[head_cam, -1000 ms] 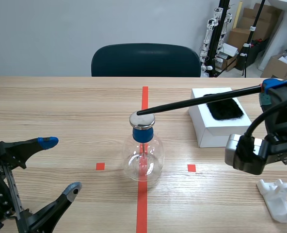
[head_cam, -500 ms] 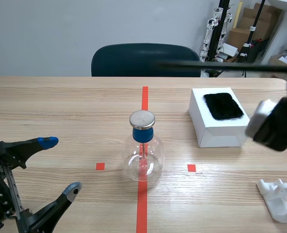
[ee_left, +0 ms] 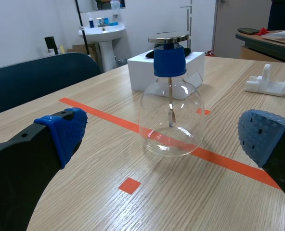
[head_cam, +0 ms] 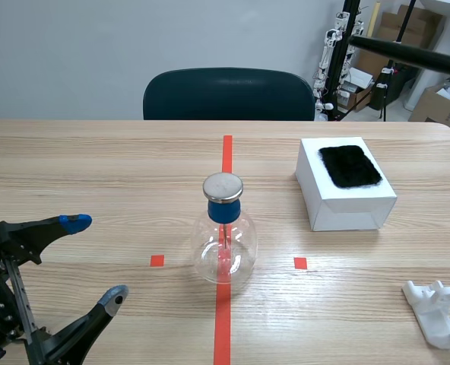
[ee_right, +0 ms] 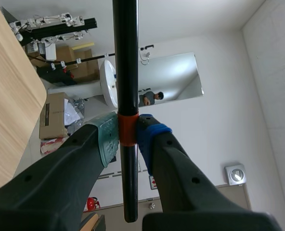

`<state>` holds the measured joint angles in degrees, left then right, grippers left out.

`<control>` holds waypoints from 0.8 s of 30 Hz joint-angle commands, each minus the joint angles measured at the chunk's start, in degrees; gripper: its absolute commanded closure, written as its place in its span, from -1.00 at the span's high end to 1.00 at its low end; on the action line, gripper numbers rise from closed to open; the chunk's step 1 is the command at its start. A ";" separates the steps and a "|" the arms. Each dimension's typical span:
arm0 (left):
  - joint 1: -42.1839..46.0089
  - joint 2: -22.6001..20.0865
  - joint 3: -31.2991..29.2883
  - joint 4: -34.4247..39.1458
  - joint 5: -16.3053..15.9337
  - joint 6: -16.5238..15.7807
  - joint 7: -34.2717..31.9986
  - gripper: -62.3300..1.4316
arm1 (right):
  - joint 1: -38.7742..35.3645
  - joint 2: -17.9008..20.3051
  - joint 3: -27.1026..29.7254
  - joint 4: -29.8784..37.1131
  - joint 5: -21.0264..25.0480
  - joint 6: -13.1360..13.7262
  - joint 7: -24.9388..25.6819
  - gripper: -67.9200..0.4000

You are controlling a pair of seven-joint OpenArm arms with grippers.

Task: Do the electroscope experiment. move the rod toward and away from the electroscope

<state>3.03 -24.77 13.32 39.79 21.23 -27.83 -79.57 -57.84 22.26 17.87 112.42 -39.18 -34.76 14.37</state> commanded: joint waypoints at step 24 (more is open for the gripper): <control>0.11 -0.17 -0.44 0.66 -0.61 0.11 -1.03 1.00 | -10.08 -6.71 3.98 -0.52 -0.04 -0.37 12.41 -0.97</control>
<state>3.03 -24.77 13.32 39.79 21.23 -27.83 -79.57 -68.16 14.96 21.58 111.59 -39.62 -34.28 26.74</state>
